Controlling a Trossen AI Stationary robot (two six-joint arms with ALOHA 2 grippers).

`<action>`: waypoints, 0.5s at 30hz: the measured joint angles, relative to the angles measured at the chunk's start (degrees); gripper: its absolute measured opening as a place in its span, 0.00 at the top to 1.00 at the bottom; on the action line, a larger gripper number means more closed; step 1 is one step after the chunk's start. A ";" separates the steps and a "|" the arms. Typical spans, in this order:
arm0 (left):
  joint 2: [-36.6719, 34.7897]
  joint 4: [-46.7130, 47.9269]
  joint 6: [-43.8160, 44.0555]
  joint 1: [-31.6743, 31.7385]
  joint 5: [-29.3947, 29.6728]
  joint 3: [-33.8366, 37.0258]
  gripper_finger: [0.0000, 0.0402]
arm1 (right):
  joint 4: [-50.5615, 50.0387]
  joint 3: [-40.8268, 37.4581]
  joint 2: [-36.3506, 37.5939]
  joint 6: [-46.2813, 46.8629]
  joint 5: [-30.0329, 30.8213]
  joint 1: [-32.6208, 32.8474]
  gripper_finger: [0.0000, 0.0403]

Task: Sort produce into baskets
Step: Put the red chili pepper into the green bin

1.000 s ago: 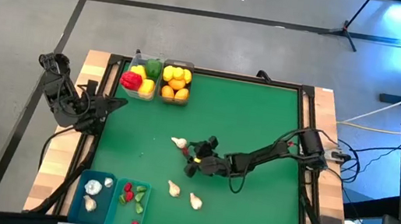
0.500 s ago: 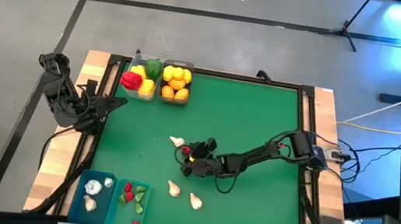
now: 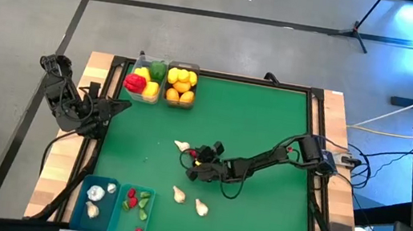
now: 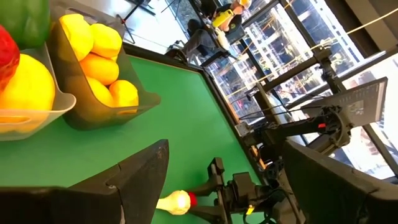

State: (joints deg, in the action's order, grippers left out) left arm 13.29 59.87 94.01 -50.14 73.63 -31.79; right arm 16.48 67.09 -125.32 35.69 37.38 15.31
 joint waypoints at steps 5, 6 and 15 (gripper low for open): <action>-0.01 0.76 0.18 -0.01 0.00 0.00 0.24 | -0.01 0.24 0.00 0.06 -0.56 -0.02 0.81; 0.01 1.02 0.46 -0.01 -0.02 0.00 0.24 | -0.07 0.58 -0.04 0.04 -1.33 -0.02 0.83; -0.01 1.26 0.21 -0.01 0.00 0.01 0.24 | -0.08 9.01 -0.31 -7.32 -9.43 1.59 0.84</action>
State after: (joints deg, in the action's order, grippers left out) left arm 13.28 61.12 94.23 -50.14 73.63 -31.78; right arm 16.40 76.10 -125.62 28.37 27.95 16.90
